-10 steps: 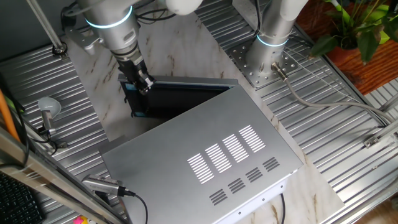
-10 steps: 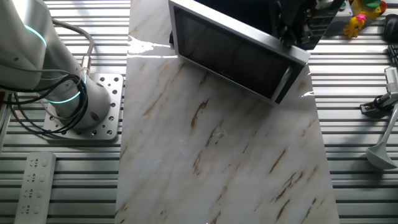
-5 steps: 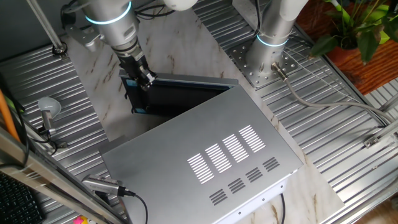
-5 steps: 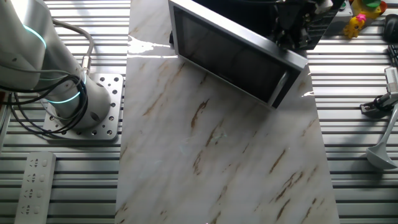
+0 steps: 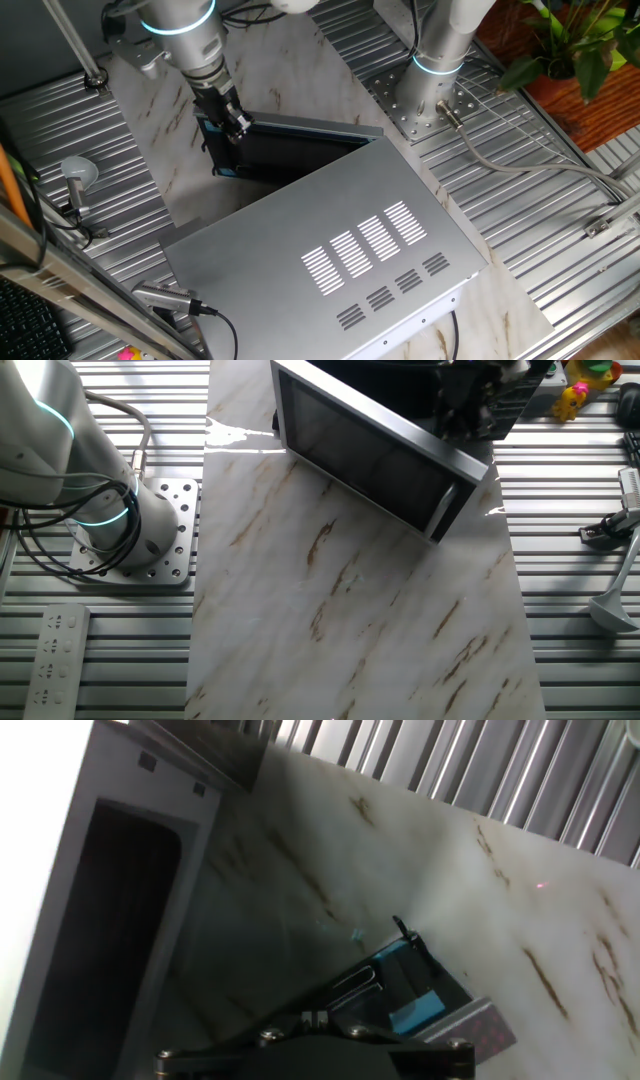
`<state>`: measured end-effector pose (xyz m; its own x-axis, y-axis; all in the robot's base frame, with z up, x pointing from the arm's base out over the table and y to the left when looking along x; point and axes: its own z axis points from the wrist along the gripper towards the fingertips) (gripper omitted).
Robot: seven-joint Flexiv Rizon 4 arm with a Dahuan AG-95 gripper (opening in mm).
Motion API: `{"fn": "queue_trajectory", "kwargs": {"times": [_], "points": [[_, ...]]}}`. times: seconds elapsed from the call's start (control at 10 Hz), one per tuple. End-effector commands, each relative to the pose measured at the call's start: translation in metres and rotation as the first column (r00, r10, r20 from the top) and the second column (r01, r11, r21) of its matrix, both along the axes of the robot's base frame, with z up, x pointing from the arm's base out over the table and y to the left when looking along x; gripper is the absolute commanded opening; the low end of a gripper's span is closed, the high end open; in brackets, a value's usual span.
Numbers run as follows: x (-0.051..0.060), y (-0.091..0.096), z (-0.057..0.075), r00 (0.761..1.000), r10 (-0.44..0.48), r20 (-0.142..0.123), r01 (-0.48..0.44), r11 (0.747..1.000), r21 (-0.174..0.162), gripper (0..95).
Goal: Open the microwave door
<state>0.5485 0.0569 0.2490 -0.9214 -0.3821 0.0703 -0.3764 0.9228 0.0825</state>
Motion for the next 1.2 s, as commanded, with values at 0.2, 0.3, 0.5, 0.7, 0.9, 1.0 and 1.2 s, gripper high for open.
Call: {"fn": "queue_trajectory", "kwargs": {"times": [0.2, 0.3, 0.5, 0.7, 0.9, 1.0, 1.2], "points": [[0.014, 0.009, 0.007, 1.000, 0.009, -0.002, -0.009, 1.000, 0.002, 0.0], [0.016, 0.017, 0.010, 1.000, 0.015, -0.003, -0.015, 1.000, -0.002, 0.0], [0.018, 0.026, 0.009, 0.999, 0.038, -0.002, -0.038, 0.999, -0.001, 0.0], [0.022, 0.034, 0.005, 0.999, 0.043, -0.001, -0.043, 0.999, 0.000, 0.0], [0.024, 0.040, 0.003, 0.999, 0.053, 0.000, -0.053, 0.999, 0.005, 0.0], [0.025, 0.041, 0.002, 0.998, 0.057, -0.003, -0.057, 0.998, 0.003, 0.0], [0.025, 0.042, 0.002, 0.998, 0.058, -0.002, -0.058, 0.998, 0.007, 0.0]]}}
